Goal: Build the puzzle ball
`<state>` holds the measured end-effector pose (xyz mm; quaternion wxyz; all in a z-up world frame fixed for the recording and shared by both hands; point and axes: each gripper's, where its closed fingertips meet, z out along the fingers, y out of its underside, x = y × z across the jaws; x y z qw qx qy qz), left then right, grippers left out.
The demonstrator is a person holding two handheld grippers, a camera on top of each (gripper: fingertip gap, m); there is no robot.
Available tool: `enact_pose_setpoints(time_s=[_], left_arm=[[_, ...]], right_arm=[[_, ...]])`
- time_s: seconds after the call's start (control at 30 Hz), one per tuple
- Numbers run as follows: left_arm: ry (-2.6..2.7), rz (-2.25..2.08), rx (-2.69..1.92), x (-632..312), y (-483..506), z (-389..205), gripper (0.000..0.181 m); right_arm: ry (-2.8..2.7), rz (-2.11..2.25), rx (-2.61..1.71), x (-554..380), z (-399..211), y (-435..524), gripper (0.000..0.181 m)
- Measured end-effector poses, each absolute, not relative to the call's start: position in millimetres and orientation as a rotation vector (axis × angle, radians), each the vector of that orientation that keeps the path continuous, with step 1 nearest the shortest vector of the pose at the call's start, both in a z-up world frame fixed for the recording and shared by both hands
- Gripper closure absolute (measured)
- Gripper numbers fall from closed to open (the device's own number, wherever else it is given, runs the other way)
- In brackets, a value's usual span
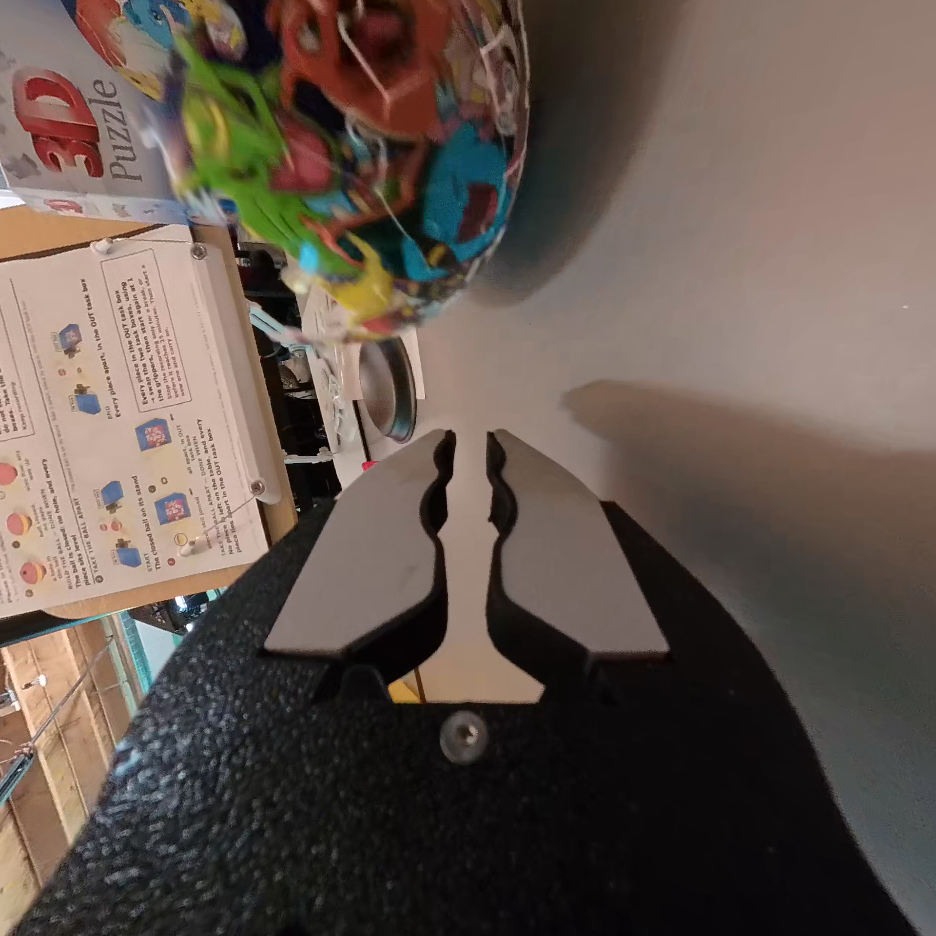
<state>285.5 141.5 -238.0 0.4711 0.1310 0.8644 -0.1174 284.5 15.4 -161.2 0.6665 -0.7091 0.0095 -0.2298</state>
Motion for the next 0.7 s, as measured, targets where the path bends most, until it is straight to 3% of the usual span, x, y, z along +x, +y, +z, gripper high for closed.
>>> enact_pose_setpoints(time_s=[0.03,0.2,0.4,0.7], left_arm=[[2.117,-0.292,0.31,286.1,142.0,-238.2,0.169],[2.174,-0.49,0.053,286.0,141.5,-236.0,0.16],[2.205,-1.09,-0.454,265.4,120.9,-224.6,0.152],[2.119,-1.298,-0.745,256.1,120.6,-215.9,0.149]], right_arm=[[0.03,-0.499,-1.605,284.1,-163.4,17.1,0.143],[-0.08,-0.457,-1.642,266.3,-168.4,28.1,0.149],[-0.207,-0.374,-1.741,243.4,-187.9,45.7,0.155],[-0.285,-0.432,-1.823,234.4,-204.1,67.7,0.165]])
